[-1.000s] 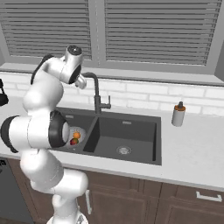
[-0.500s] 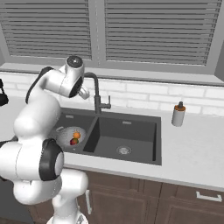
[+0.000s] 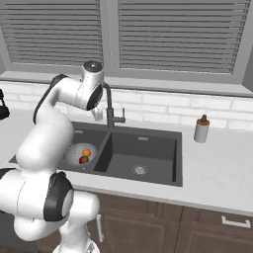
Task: Put the colander in the sink, put the mango, tangerine in the colander, and turn on the sink faucet and pour water over the colander.
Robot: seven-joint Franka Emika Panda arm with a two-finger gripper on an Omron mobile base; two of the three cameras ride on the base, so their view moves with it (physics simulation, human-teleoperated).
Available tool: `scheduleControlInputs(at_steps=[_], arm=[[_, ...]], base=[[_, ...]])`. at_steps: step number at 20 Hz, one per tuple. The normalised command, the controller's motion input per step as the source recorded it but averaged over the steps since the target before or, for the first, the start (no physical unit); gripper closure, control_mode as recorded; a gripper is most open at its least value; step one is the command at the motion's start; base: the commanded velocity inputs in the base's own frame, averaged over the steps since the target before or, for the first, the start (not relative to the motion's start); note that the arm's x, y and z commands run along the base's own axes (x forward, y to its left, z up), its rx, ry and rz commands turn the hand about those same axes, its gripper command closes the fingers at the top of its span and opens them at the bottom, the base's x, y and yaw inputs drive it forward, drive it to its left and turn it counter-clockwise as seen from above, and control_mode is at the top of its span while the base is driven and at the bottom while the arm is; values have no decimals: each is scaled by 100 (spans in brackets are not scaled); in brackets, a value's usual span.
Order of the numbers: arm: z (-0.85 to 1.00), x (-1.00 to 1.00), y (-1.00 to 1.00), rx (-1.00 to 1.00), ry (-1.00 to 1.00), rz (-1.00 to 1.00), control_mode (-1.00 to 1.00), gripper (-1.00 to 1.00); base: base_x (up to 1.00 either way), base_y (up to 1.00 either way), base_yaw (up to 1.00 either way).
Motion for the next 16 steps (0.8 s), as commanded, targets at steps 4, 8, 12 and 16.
scheduleControlInputs(at_steps=[4,8,12,16], arm=[[-35,-63,-24,15,-11,-32,-100,-100],[-31,-43,-20,10,-3,-25,-100,-100],[-34,-8,-29,31,0,-34,-100,-100],[-19,10,-26,50,6,-38,-100,-100]], base=[[0,0,0],[0,0,0],[0,0,0],[0,0,0]])
